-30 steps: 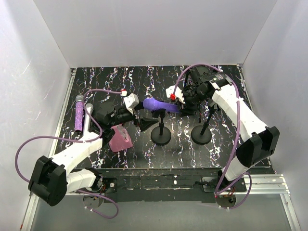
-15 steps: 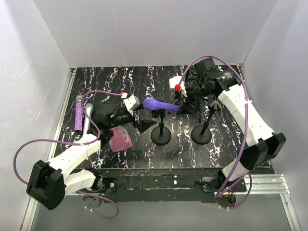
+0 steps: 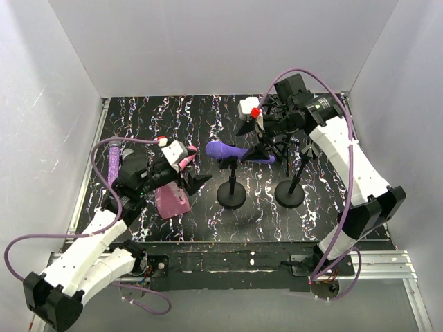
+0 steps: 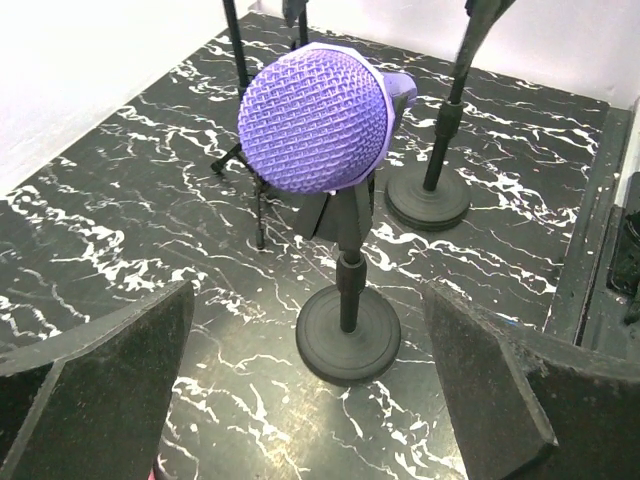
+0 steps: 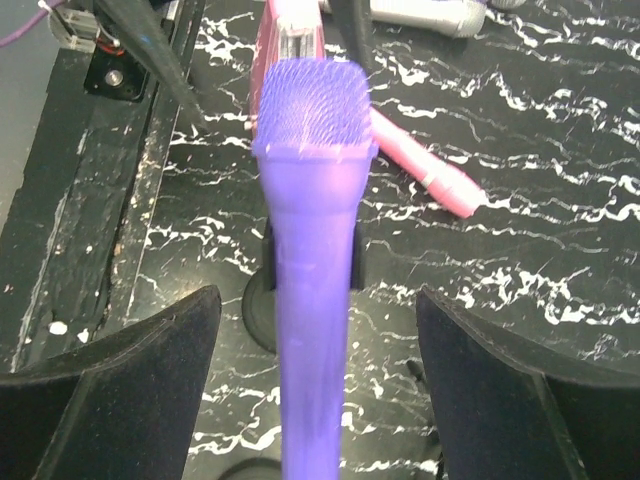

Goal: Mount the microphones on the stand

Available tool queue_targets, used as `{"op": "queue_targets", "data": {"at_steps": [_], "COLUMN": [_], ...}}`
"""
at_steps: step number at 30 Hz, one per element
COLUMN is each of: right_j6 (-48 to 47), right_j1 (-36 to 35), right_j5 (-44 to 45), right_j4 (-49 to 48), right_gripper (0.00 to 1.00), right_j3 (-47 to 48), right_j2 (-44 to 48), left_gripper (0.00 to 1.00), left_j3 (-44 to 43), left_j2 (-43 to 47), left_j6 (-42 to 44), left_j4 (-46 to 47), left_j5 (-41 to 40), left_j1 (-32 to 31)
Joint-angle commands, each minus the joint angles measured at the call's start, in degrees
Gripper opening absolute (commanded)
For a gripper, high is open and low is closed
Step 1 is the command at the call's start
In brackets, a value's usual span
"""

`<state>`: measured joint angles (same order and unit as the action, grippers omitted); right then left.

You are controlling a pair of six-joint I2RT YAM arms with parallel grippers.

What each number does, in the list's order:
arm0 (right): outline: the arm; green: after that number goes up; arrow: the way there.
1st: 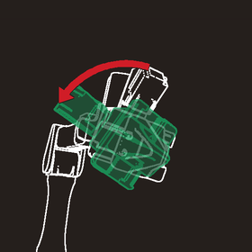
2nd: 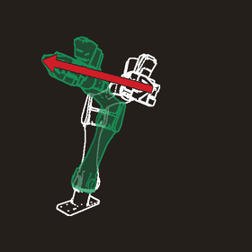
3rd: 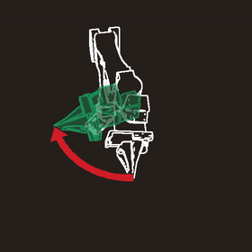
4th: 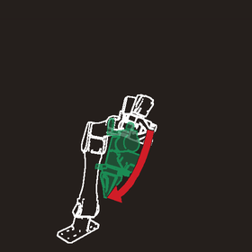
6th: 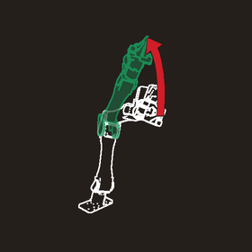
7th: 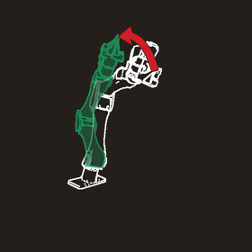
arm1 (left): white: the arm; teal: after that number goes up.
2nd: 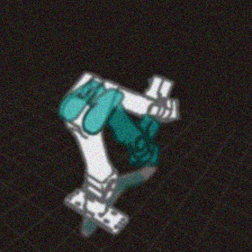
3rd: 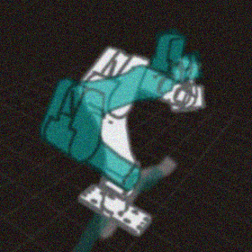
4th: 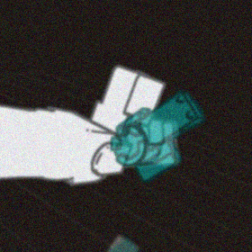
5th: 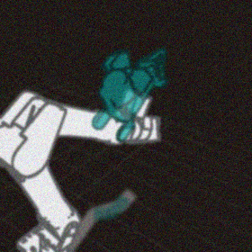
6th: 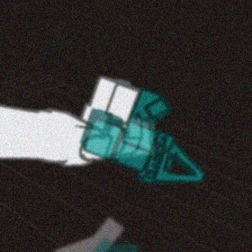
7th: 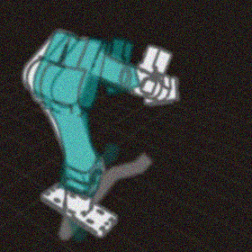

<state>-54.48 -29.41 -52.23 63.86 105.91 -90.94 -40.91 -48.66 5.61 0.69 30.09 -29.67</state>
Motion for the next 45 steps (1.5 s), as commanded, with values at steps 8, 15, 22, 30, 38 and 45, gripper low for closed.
{"op": "queue_targets", "data": {"at_steps": [8, 15, 22, 30, 38, 45], "right_j6": [1.39, 0.17, -3.35, -1.87, 9.47, 17.73], "right_j1": [-5.48, -6.98, -7.24, -7.24, -6.45, -4.43], "right_j5": [2.56, 4.76, 6.43, 4.77, 9.68, 19.69], "right_j4": [-0.13, 0.83, 4.78, 7.34, -4.33, -22.87], "right_gripper": [0.85, 0.79, 0.60, 0.20, 0.15, 0.11], "right_j3": [4.75, 3.52, 4.04, 10.80, 22.84, 29.09], "right_j2": [-5.66, -6.88, -7.15, -9.61, -16.46, -22.08], "left_gripper": [0.98, 0.98, 0.98, 0.98, 0.98, 0.98], "left_j3": [-1.37, 2.84, 5.49, 5.66, 5.57, 5.92], "left_j2": [12.53, 17.46, 21.59, 22.91, 23.53, 23.53], "left_j6": [3.18, 2.83, 1.78, 2.65, 2.30, 2.48], "left_j4": [-13.60, -13.70, -12.81, -13.78, -13.70, -13.43], "left_j5": [-8.64, -10.39, -12.24, -13.03, -15.14, -16.11], "left_j1": [0.40, 0.40, 0.40, 0.40, 0.40, 0.32]}}
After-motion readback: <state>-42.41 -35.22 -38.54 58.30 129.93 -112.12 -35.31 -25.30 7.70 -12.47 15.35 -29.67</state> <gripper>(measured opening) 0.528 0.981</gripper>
